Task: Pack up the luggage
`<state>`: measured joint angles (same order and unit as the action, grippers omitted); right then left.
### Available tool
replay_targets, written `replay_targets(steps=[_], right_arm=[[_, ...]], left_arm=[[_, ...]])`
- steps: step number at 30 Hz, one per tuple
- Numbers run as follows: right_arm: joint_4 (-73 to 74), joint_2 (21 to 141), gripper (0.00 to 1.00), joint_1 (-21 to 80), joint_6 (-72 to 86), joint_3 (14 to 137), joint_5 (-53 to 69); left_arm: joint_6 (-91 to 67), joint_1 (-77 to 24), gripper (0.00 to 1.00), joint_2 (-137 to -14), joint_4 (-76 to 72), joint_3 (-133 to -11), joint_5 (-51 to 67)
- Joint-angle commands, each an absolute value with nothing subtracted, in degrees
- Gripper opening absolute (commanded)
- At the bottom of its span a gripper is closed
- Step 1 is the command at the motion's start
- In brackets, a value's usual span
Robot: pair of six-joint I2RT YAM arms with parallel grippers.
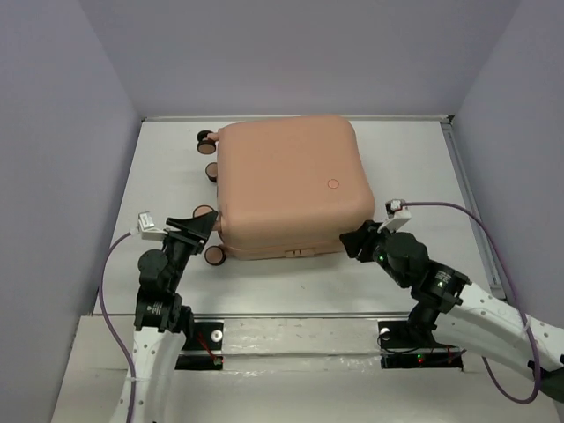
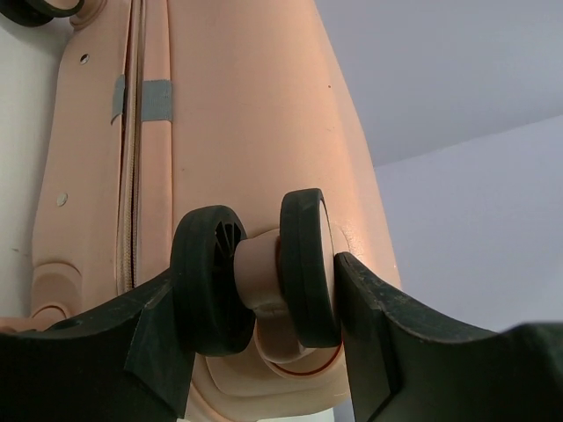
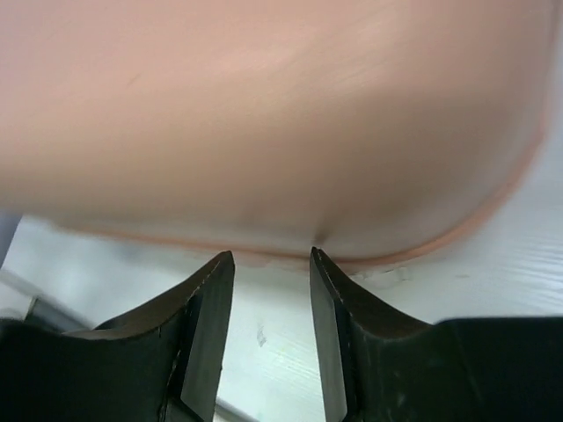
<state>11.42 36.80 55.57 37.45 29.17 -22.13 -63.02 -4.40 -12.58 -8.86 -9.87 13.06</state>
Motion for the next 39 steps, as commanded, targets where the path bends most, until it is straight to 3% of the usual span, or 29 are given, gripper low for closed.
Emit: replay_targets(steps=[1, 7, 14, 19, 24, 27, 39], right_arm=[[18.2, 42.0, 0.47, 46.3, 36.7, 32.5, -22.1], [4.9, 53.9, 0.47, 34.9, 24.4, 39.2, -8.7], [1.5, 64.8, 0.47, 33.7, 17.5, 47.5, -0.7], [5.3, 58.7, 0.56, 33.1, 18.2, 41.0, -1.1], [5.7, 50.7, 0.54, 29.4, 22.4, 31.9, -2.7], [3.9, 52.6, 0.47, 24.4, 22.0, 31.5, -1.4], [-19.9, 66.3, 0.49, 14.1, 11.2, 30.4, 16.1]], left_arm=[[-47.4, -6.6, 0.06, -13.7, -4.3, -13.3, 17.8], [-44.9, -9.4, 0.06, -15.7, -4.2, -16.0, 16.1], [-43.9, -13.3, 0.06, -15.6, -3.4, -16.1, 16.0], [-44.2, -13.4, 0.06, -15.4, -2.5, -17.9, 16.4], [-44.7, -13.4, 0.06, -18.8, -3.2, -20.4, 15.9], [-45.3, -13.5, 0.06, -19.9, -3.3, -21.2, 15.6], [-46.1, -13.6, 0.06, -21.4, -4.8, -20.1, 16.4]])
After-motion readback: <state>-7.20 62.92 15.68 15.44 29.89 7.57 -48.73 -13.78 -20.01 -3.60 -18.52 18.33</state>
